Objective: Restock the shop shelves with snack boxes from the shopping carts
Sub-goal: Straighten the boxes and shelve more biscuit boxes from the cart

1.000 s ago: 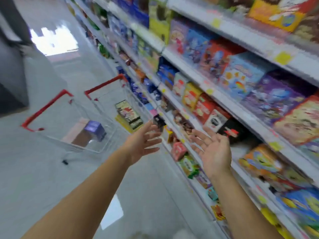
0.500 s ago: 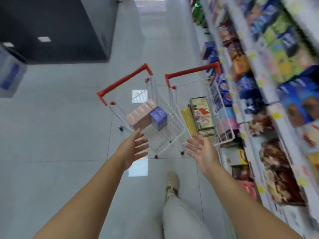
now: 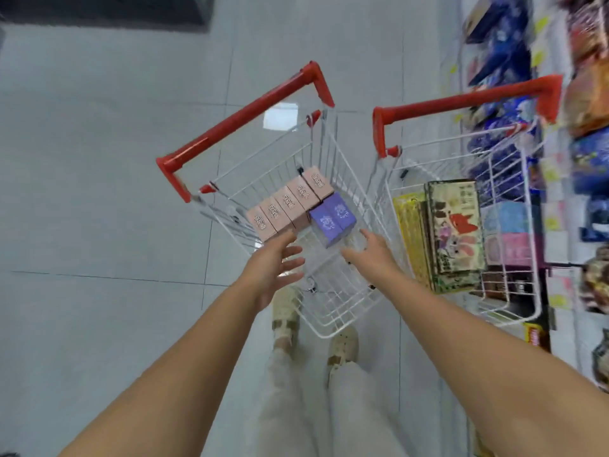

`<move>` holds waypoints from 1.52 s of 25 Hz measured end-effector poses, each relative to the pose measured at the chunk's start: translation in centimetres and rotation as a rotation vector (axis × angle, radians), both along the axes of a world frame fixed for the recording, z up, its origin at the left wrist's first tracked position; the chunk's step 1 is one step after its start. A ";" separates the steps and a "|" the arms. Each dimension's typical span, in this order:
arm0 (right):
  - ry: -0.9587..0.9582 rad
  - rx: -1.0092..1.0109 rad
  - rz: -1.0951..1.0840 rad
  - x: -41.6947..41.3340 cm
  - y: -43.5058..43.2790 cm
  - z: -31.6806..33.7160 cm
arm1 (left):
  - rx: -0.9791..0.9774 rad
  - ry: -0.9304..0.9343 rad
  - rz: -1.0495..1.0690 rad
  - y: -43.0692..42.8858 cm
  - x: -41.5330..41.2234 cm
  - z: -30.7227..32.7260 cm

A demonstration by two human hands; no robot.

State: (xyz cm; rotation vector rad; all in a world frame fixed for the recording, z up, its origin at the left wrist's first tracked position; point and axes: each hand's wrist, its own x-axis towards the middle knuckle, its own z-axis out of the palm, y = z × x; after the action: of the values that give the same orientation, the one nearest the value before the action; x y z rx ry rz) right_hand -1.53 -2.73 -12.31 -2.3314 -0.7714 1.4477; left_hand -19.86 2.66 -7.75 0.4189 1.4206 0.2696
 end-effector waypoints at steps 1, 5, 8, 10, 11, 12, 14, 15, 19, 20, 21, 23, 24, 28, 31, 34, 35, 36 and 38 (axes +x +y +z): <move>-0.063 0.007 0.056 -0.1 1.5 -1.6 | -0.006 0.010 -0.016 1.1 0.1 -1.4; -0.251 -0.022 0.201 -0.7 5.7 -9.3 | -0.030 0.050 -0.074 4.6 0.2 -6.1; -0.361 -0.091 0.208 -2.0 7.2 -12.9 | -0.046 0.061 -0.109 6.5 0.2 -8.1; -0.452 -0.101 0.192 -2.8 7.8 -14.1 | -0.047 0.056 -0.121 7.7 0.3 -9.1; -0.480 -0.100 0.186 -3.1 8.0 -14.3 | -0.039 0.056 -0.132 8.2 0.3 -9.5; -0.486 -0.098 0.169 -3.3 8.2 -14.2 | -0.036 0.055 -0.143 8.6 0.3 -9.8; -0.435 -0.070 0.103 -3.2 8.1 -12.8 | -0.014 0.057 -0.215 9.4 0.3 -9.7; -0.392 -0.028 0.079 -3.1 8.0 -11.4 | 0.016 0.057 -0.294 9.7 0.4 -9.2; -0.088 0.098 -0.089 -0.7 5.5 -2.5 | 0.171 0.024 -0.806 10.1 1.2 -4.7; 0.042 0.117 -0.173 0.2 4.6 0.5 | 0.156 -0.027 -0.922 10.3 1.5 -3.0; 0.187 0.138 -0.258 1.0 3.8 3.4 | 0.126 -0.085 -1.030 10.6 1.7 -1.4; 0.448 0.176 -0.367 2.7 1.5 9.0 | 0.037 -0.190 -1.211 10.5 2.9 1.8; 0.544 0.203 -0.402 3.3 -0.2 11.8 | 0.003 -0.254 -1.263 9.9 4.0 4.0; 0.571 0.362 -0.613 4.4 -7.9 18.9 | 0.050 -0.359 -1.235 4.8 7.9 12.6; 0.465 0.565 -0.874 3.6 -15.2 23.3 | 0.193 -0.381 -1.115 -2.1 9.3 16.9; 0.347 0.628 -0.820 0.2 -23.2 26.8 | 0.312 -0.424 -1.006 -11.1 9.7 20.5; 0.294 0.636 -0.799 -0.6 -25.9 27.6 | 0.353 -0.438 -0.965 -14.3 9.6 21.8; 0.252 0.650 -0.799 -1.2 -28.6 28.5 | 0.396 -0.447 -0.929 -17.3 9.5 23.0; 0.217 0.695 -0.811 -1.2 -34.0 30.4 | 0.428 -0.483 -0.878 -22.9 8.8 25.3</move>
State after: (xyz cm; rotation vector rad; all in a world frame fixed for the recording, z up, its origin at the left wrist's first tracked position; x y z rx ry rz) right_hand -2.77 -36.77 18.05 -1.6043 -0.1567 0.8502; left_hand -11.04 -20.25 17.54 1.1921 0.6037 -0.0534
